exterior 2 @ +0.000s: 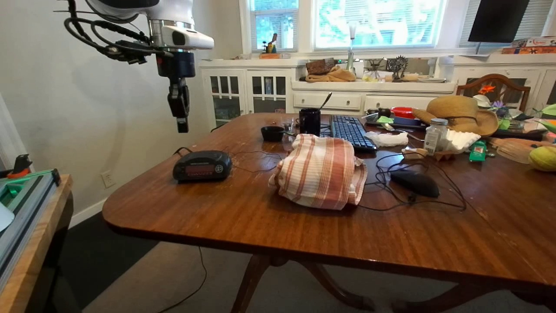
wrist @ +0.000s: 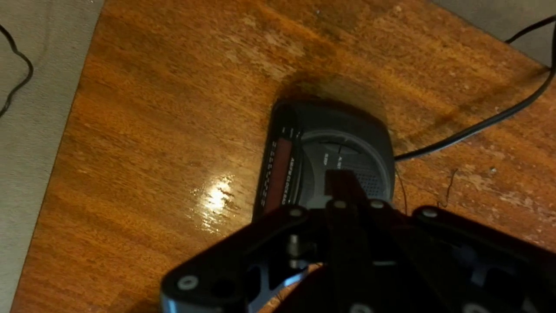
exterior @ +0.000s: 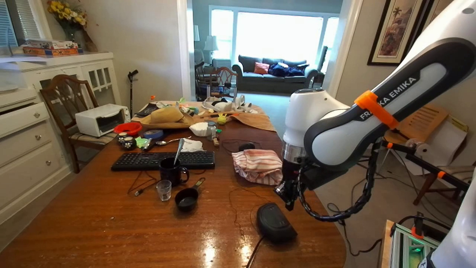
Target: Press a button on the top of the alarm clock.
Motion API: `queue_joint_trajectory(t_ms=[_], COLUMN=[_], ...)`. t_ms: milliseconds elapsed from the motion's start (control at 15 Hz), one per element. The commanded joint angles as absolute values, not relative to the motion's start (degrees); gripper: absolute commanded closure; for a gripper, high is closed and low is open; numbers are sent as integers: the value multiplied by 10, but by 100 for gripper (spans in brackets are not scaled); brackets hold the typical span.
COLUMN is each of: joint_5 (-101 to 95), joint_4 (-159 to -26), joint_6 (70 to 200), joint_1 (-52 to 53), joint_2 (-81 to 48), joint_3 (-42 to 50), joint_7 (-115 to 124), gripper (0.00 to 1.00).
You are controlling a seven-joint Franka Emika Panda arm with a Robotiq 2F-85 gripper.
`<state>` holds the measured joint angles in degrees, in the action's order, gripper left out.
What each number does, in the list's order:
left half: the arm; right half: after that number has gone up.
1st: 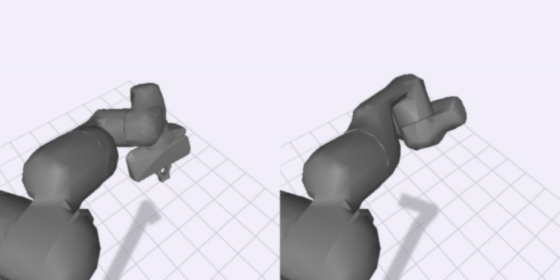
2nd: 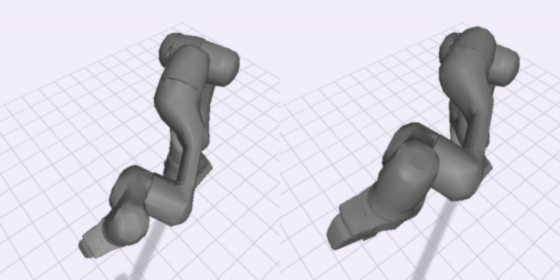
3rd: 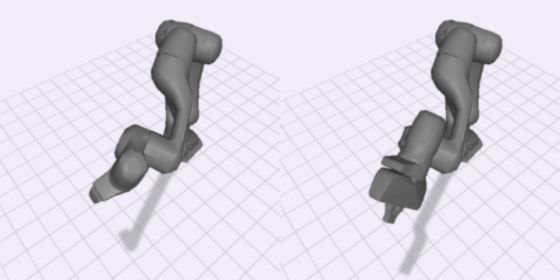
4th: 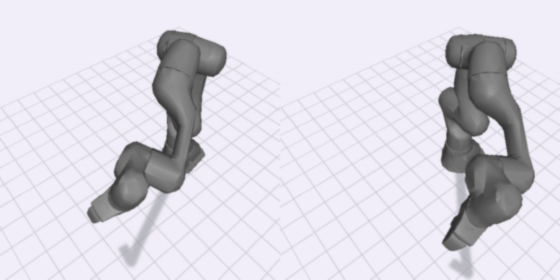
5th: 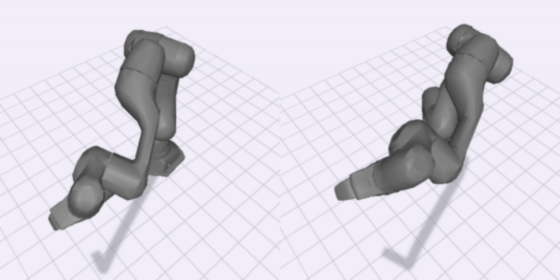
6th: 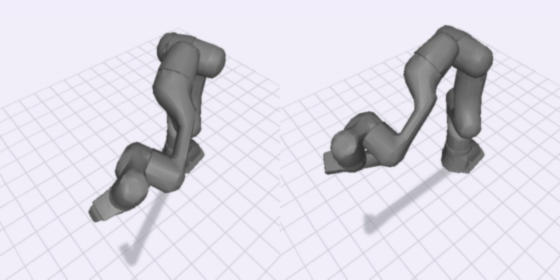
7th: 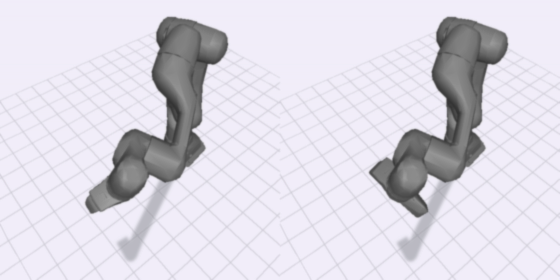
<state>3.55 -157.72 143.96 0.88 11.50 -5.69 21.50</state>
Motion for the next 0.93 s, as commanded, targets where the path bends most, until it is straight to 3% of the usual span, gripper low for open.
queue_joint_trajectory(t_ms=[0,867], joint_5=[46,58], joint_4=[-1577,-1576], joint_6=[1445,1538], joint_1=[16,29], joint_2=[82,-1], joint_3=[-57,-53], joint_7=[209,188], gripper=[100,100])
